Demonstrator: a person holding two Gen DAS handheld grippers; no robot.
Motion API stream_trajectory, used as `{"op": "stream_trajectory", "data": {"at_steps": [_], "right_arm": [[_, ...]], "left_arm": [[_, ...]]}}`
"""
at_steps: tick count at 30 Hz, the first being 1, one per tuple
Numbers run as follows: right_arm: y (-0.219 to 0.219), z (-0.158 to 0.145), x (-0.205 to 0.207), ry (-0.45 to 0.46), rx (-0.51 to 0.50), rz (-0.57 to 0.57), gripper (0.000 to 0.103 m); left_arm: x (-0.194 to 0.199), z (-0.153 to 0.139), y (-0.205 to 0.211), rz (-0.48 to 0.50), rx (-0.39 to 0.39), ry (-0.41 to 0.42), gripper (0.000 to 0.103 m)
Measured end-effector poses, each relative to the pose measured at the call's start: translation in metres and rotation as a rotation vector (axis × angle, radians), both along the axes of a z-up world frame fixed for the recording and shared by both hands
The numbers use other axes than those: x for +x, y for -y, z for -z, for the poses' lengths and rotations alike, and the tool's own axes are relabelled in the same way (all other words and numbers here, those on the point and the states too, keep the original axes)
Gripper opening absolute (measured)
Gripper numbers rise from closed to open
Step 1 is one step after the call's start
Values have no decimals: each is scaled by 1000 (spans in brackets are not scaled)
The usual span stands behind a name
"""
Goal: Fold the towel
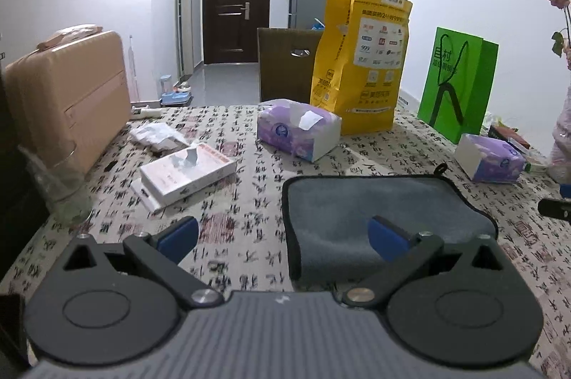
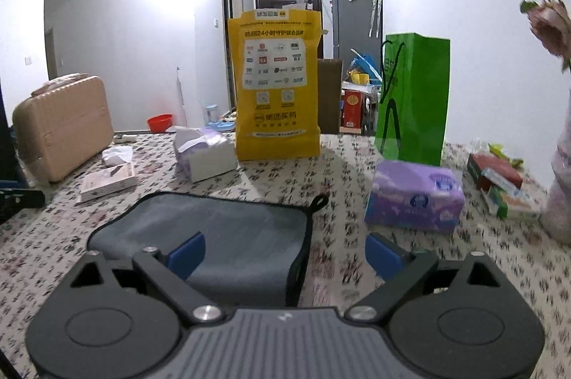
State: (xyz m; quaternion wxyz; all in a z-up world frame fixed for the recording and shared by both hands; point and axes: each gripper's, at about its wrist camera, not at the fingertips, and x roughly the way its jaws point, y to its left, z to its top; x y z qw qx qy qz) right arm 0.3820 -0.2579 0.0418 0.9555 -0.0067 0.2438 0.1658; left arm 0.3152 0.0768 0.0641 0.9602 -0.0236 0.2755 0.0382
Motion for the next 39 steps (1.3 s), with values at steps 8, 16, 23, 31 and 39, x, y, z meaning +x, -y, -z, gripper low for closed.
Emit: {"op": "stream_trajectory", "data": {"at_steps": [8, 16, 23, 31, 39], "right_arm": [[-1, 1, -52, 19, 23, 3, 98], [0, -1, -103, 52, 35, 0, 100], [-1, -4, -136, 68, 42, -7, 100], [-2, -9, -168, 94, 69, -24, 103], [-7, 1, -192, 80, 52, -36, 103]], "left_arm": [[-50, 4, 18, 33, -7, 29, 103], [-91, 6, 30, 45, 2, 46, 103], [-124, 2, 32, 31, -8, 74, 103], [-157, 4, 32, 17, -19, 87, 103], [-188, 11, 35, 11, -5, 102, 103]]}}
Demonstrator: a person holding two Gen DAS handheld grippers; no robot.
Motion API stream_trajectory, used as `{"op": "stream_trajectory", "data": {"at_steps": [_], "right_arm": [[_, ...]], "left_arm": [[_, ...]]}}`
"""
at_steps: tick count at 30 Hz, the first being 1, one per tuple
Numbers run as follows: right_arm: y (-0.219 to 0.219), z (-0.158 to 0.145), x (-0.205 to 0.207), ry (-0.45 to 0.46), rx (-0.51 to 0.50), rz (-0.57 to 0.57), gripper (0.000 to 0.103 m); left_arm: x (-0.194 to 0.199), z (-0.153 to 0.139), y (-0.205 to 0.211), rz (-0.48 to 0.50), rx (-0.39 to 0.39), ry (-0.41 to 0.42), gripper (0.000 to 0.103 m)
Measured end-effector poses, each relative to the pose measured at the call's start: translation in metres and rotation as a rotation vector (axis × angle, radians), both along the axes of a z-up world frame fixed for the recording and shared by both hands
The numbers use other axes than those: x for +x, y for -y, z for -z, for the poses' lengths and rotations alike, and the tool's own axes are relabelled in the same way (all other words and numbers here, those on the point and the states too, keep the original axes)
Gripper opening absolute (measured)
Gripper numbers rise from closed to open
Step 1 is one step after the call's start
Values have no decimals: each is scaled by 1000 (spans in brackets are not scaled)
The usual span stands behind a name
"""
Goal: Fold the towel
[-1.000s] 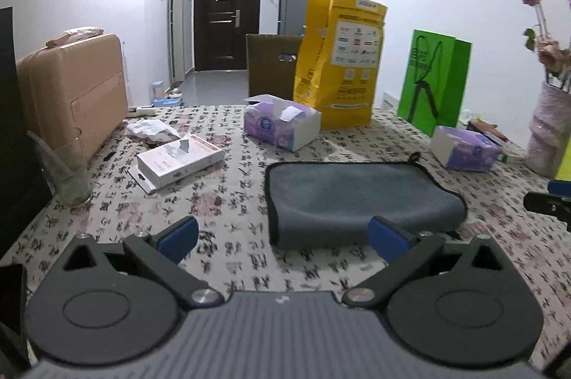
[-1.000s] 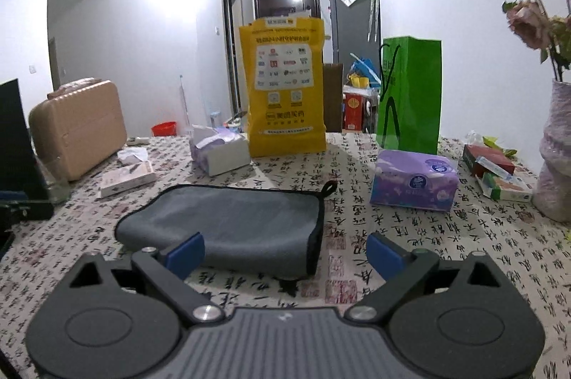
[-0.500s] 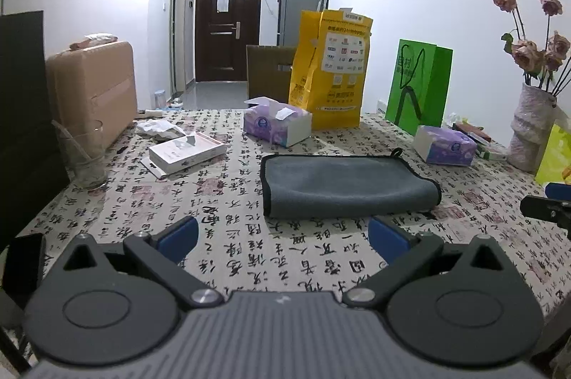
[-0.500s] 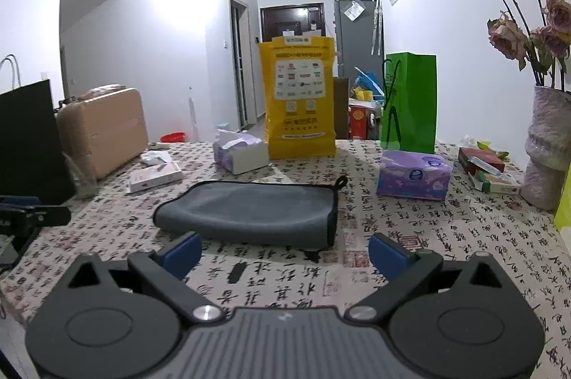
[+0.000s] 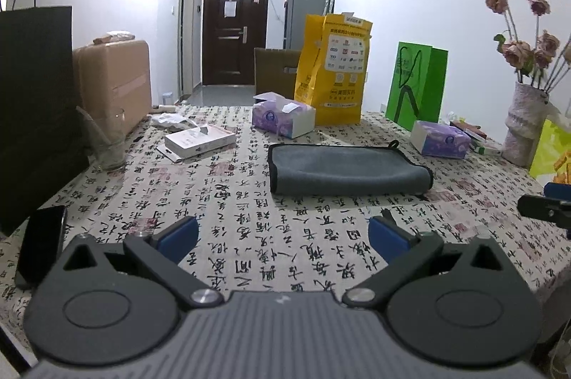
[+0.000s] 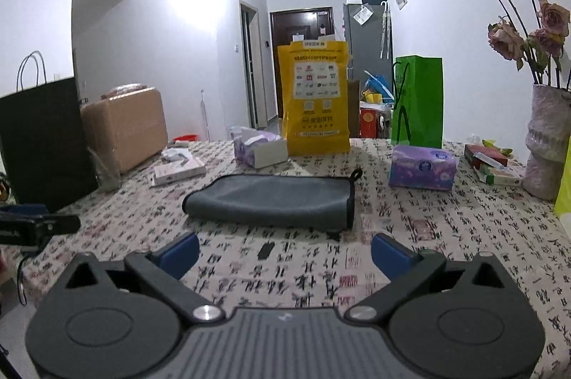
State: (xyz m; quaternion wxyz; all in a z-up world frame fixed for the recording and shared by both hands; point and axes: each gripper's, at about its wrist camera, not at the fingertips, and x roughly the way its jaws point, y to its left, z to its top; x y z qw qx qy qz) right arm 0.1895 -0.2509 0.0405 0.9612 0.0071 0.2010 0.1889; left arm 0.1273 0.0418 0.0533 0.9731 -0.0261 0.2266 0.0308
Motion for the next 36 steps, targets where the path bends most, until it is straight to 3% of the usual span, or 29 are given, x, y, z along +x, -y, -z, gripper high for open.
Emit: {"op": "stream_trajectory", "data": {"at_steps": [16, 24, 36], "right_arm": [[-13, 16, -59, 38, 3, -46, 103], [-16, 18, -78, 81, 3, -41, 103], [-13, 34, -90, 71, -7, -33, 103]], "left_arm": [[-66, -8, 0, -5, -27, 120, 103], [-80, 2, 10, 4, -1, 117, 103], [-98, 19, 7, -11, -25, 134, 103]]}}
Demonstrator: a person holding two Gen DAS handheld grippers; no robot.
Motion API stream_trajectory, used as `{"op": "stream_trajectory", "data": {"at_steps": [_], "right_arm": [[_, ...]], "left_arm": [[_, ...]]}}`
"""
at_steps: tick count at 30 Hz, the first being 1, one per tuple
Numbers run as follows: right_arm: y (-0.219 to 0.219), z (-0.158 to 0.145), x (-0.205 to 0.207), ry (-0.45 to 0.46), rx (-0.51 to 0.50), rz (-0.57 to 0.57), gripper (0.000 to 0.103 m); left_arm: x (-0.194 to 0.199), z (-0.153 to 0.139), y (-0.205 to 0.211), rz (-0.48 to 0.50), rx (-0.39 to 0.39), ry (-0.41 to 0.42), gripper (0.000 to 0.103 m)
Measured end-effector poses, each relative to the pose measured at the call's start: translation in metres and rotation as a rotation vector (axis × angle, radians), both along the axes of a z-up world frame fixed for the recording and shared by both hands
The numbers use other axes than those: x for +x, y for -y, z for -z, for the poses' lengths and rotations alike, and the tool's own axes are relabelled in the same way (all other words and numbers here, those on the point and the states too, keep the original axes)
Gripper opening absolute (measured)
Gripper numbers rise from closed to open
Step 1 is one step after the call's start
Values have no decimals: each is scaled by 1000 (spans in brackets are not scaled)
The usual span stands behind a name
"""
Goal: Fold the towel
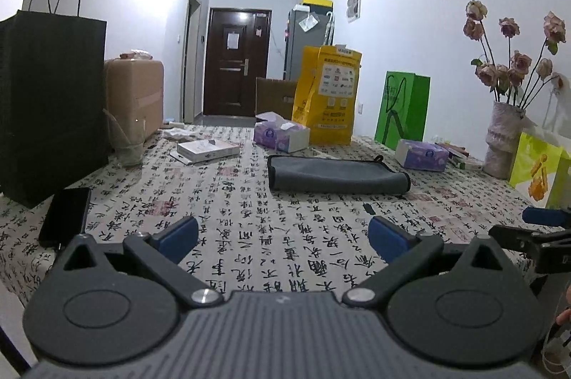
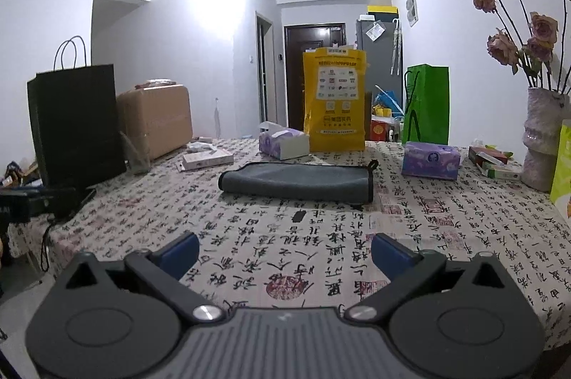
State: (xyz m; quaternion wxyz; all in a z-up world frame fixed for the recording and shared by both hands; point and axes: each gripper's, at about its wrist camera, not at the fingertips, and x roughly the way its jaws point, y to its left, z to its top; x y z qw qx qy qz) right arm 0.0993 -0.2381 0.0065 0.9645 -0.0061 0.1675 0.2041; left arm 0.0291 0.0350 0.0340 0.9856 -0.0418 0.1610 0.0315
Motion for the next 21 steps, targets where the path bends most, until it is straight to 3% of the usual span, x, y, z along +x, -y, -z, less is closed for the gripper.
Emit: {"op": "stream_trajectory", "data": {"at_steps": [13, 21], "right_arm": [[-8, 22, -41, 39, 6, -40, 103], [-8, 31, -59, 36, 25, -43, 103]], "left_arm": [[-28, 30, 14, 63, 39, -13, 103], [-41, 37, 13, 30, -13, -13, 103]]}}
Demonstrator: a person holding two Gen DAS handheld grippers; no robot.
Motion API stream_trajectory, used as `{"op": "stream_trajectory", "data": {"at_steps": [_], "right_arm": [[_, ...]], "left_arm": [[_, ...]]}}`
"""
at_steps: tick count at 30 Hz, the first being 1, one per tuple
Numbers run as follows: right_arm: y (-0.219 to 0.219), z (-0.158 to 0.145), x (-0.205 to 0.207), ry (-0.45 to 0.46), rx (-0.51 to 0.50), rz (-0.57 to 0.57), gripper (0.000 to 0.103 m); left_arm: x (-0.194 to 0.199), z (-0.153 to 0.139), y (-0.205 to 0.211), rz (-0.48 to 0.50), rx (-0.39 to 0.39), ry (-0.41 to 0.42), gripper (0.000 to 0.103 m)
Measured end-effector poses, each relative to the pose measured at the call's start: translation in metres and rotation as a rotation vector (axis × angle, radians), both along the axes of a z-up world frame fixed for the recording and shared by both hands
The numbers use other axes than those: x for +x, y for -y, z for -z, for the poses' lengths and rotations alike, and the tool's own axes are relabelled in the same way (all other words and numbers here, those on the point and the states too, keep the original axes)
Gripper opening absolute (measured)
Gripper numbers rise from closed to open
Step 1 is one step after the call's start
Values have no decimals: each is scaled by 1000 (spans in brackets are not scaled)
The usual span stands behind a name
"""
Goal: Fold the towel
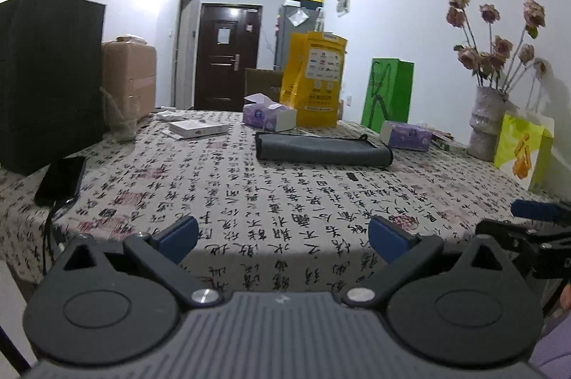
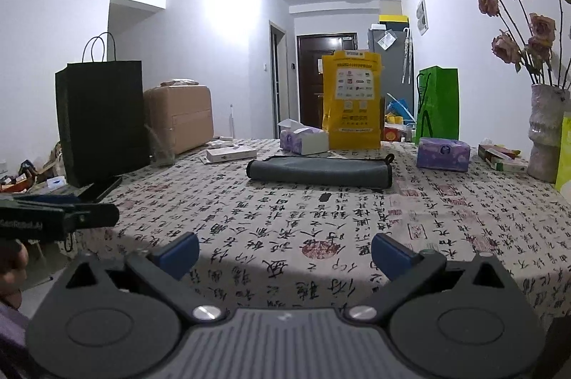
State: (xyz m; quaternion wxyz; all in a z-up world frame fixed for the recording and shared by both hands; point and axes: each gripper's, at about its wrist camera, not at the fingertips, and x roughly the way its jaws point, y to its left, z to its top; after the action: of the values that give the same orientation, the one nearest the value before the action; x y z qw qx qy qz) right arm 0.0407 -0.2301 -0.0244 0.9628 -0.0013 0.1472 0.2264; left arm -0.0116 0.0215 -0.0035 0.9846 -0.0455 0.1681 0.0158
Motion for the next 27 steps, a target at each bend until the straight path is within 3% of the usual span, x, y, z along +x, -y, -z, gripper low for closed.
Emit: {"op": "stream_trajectory", "data": {"at_steps": [27], "right_arm": [[3, 0, -17, 3, -16, 2, 103]], "left_arm": [[-18, 1, 12, 28, 37, 4, 103]]}}
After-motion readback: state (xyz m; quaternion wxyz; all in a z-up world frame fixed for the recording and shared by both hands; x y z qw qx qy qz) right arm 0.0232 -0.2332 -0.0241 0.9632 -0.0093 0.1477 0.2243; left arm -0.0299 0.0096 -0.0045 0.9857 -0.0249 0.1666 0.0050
